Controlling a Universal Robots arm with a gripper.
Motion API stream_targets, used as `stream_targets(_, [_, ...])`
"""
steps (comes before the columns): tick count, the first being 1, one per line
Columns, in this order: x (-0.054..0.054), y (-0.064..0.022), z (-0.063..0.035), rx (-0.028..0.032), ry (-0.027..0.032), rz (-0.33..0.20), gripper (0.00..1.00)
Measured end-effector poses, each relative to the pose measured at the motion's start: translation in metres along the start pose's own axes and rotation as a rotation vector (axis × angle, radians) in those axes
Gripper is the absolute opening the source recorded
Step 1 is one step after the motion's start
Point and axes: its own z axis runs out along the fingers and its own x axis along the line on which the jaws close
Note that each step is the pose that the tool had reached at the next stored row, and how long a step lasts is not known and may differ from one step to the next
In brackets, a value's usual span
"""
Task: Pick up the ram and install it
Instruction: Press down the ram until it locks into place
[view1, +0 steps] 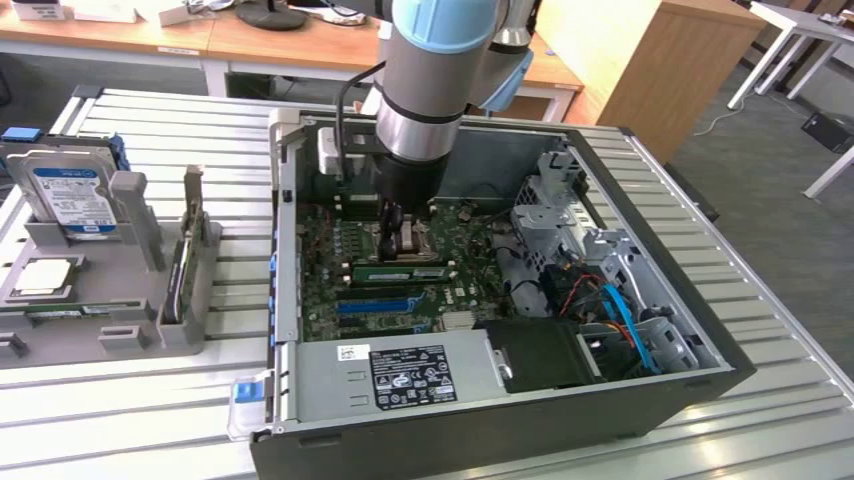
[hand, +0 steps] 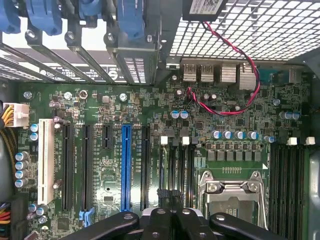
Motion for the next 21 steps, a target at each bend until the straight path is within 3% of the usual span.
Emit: stream_targets(21, [0.000,0.0000,0.0102,0.0000,0.0000,0.000,0.11])
